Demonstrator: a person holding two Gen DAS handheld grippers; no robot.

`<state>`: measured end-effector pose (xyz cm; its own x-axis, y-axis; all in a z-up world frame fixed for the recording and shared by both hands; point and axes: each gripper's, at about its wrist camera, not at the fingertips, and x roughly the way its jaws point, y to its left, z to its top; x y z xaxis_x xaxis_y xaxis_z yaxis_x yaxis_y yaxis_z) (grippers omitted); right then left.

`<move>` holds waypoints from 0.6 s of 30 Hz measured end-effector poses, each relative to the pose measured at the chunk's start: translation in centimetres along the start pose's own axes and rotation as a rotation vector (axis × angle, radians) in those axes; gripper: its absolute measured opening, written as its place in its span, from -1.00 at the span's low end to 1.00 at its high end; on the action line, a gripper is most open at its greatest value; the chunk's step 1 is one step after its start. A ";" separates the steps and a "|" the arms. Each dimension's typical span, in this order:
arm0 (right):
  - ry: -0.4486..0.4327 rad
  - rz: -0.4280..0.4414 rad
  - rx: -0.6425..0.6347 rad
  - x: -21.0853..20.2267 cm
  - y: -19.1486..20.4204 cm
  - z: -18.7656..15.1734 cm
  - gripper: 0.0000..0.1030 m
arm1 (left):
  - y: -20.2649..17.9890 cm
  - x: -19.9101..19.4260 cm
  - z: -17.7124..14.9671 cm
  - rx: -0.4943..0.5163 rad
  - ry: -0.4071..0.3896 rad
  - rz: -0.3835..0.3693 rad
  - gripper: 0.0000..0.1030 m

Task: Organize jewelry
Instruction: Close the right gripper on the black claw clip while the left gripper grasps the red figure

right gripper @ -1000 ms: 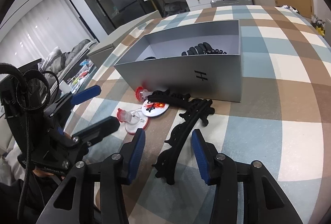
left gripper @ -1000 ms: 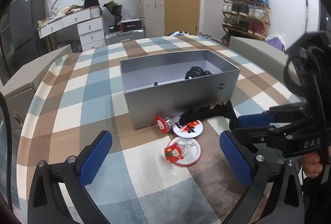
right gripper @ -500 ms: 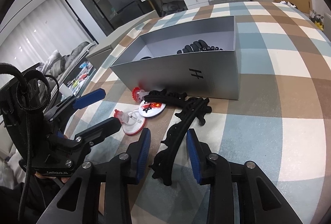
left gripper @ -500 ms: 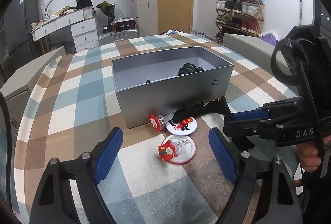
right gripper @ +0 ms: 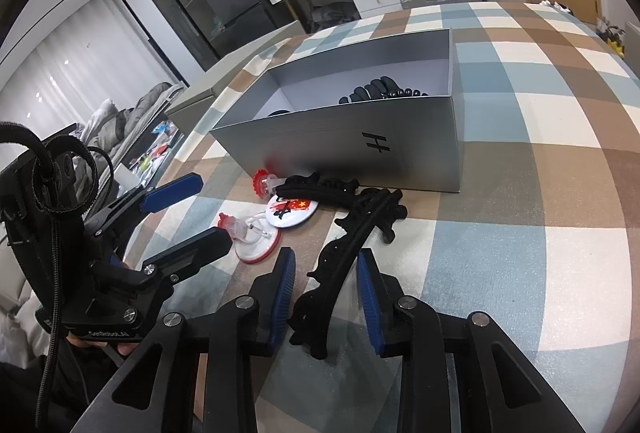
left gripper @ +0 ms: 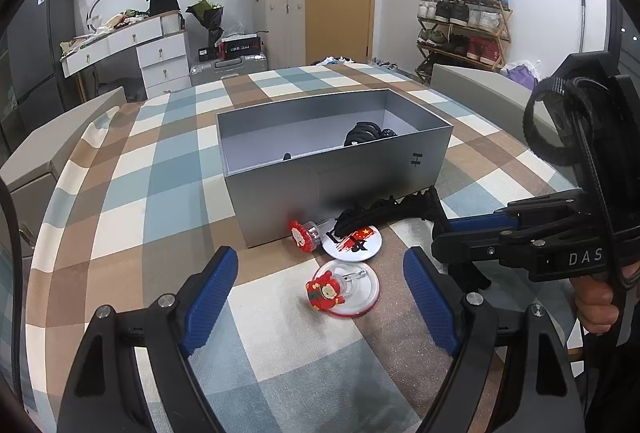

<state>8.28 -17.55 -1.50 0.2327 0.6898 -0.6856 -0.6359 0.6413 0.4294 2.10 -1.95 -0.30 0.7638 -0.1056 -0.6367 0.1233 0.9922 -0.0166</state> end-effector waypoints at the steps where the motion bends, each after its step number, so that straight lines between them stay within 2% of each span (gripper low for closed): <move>1: 0.000 -0.001 0.000 0.0 0.0 0.0 -0.42 | 0.0 0.0 0.0 0.001 0.000 0.000 0.59; 10: -0.005 0.020 -0.015 -0.1 0.3 0.0 -0.73 | -0.1 0.0 0.0 0.002 0.001 -0.001 0.59; 18: -0.075 0.043 -0.015 -1.3 0.4 0.3 -0.75 | -0.2 0.0 0.0 0.007 0.004 -0.004 0.59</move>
<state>7.92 -18.12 -0.24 0.2595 0.7402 -0.6203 -0.6570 0.6060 0.4483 2.11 -2.15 -0.27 0.7609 -0.1095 -0.6396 0.1308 0.9913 -0.0141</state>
